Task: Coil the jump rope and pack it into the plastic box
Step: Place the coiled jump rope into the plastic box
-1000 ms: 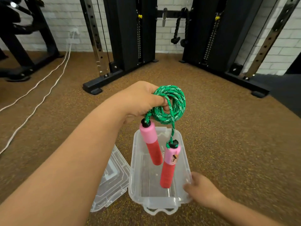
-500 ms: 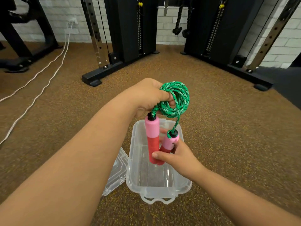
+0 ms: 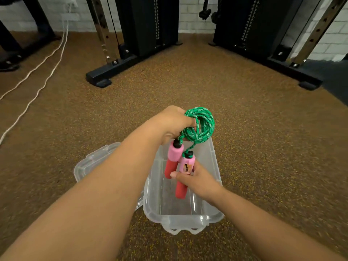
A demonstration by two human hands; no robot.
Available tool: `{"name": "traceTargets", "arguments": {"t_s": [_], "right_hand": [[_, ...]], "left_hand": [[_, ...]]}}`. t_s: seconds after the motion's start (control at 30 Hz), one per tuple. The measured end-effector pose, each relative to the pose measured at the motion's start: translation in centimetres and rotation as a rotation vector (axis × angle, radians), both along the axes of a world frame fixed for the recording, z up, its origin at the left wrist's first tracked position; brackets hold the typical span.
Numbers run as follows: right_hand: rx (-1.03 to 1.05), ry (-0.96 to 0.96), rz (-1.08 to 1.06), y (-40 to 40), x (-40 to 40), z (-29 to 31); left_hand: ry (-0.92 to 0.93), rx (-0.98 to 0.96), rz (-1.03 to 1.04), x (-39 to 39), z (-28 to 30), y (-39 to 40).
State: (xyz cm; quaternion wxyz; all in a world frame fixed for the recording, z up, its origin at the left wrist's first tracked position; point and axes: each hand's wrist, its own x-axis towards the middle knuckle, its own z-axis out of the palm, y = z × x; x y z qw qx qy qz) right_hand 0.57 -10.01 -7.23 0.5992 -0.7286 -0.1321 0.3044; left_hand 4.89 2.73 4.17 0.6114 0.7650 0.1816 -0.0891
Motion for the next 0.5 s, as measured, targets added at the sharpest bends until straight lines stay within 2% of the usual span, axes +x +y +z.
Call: {"name": "traceTargets", "arguments": {"t_s": [0.13,0.23,0.37,0.5], "right_hand": [[0.002,-0.008,0.006,0.5,0.1,-0.3],[-0.015,-0.009,0.050,0.3,-0.1,-0.4],[-0.039,0.028,0.086,0.3,-0.5,-1.0],[-0.075,0.080,0.080,0.8,-0.2,-1.6]], "left_hand": [[0.004,-0.094,0.054,0.4,-0.4,0.5],[-0.022,-0.096,0.096,0.7,-1.1,1.0],[-0.070,0.144,0.080,1.0,-2.8,1.3],[-0.067,0.467,-0.047,0.8,-4.8,1.1]]}}
